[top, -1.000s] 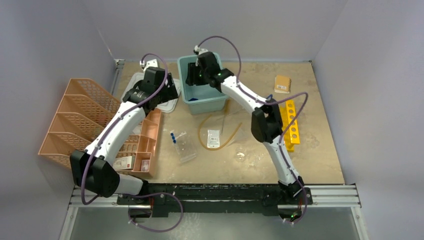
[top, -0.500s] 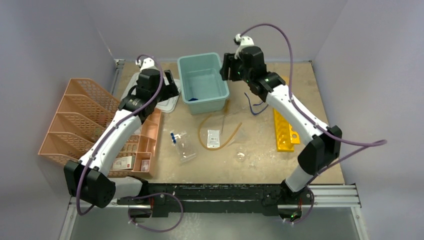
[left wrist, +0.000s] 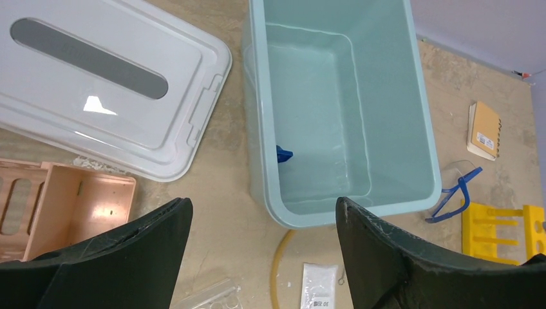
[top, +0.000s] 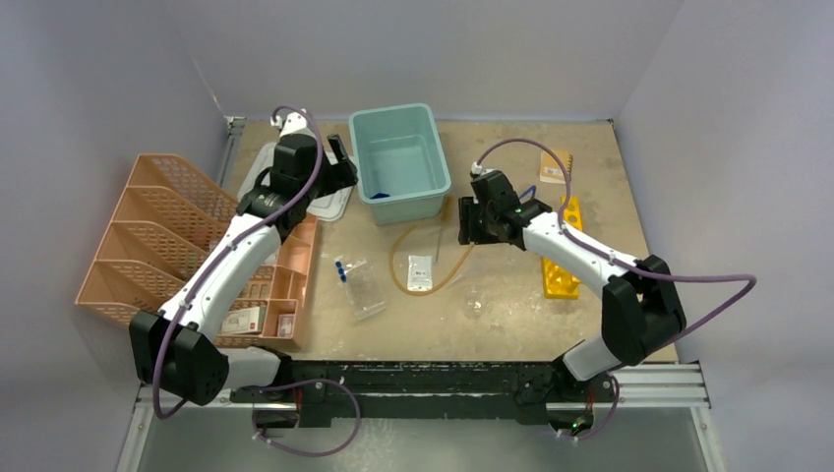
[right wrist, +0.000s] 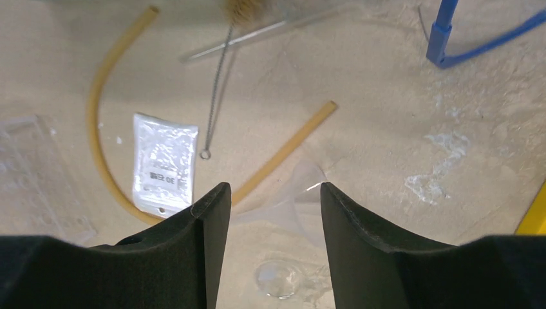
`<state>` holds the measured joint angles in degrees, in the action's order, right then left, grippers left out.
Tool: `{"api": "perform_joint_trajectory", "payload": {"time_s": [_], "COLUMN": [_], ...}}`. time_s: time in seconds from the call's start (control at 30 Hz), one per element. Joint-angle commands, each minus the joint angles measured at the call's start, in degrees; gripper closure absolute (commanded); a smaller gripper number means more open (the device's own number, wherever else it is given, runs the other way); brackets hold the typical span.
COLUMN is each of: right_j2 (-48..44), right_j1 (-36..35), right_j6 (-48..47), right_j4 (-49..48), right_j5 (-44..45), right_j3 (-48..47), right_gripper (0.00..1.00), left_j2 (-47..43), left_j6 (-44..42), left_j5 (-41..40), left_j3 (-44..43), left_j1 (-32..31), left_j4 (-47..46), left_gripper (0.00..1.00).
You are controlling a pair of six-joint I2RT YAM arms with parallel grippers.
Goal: Organize the chemistry lab equipment
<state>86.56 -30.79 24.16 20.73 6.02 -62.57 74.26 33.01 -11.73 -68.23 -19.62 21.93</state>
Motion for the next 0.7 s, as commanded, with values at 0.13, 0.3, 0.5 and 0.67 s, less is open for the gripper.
{"api": "perform_joint_trajectory", "payload": {"time_s": [0.13, 0.3, 0.5, 0.67], "right_j2": [2.1, 4.8, 5.4, 2.9], "right_j1": [0.2, 0.3, 0.4, 0.4], "right_j6": [0.2, -1.4, -1.3, -2.0], "right_j4": [-3.7, -3.5, -2.4, -0.9], "right_j5": [-1.4, -5.0, -5.9, -2.4], "right_j3": [4.1, 3.9, 5.3, 4.8], "right_gripper": [0.48, 0.54, 0.69, 0.95], "left_j2": [-0.6, -1.3, -2.3, -2.9], "left_j6": [1.7, 1.5, 1.5, 1.9], "left_j5": [1.5, 1.2, 0.8, 3.2], "left_j3": [0.1, 0.3, 1.0, 1.8], "left_j1": [0.0, 0.0, 0.0, 0.0], "left_j4": [-2.5, -1.2, -0.6, -2.5], "left_gripper": [0.20, 0.20, 0.20, 0.20]}}
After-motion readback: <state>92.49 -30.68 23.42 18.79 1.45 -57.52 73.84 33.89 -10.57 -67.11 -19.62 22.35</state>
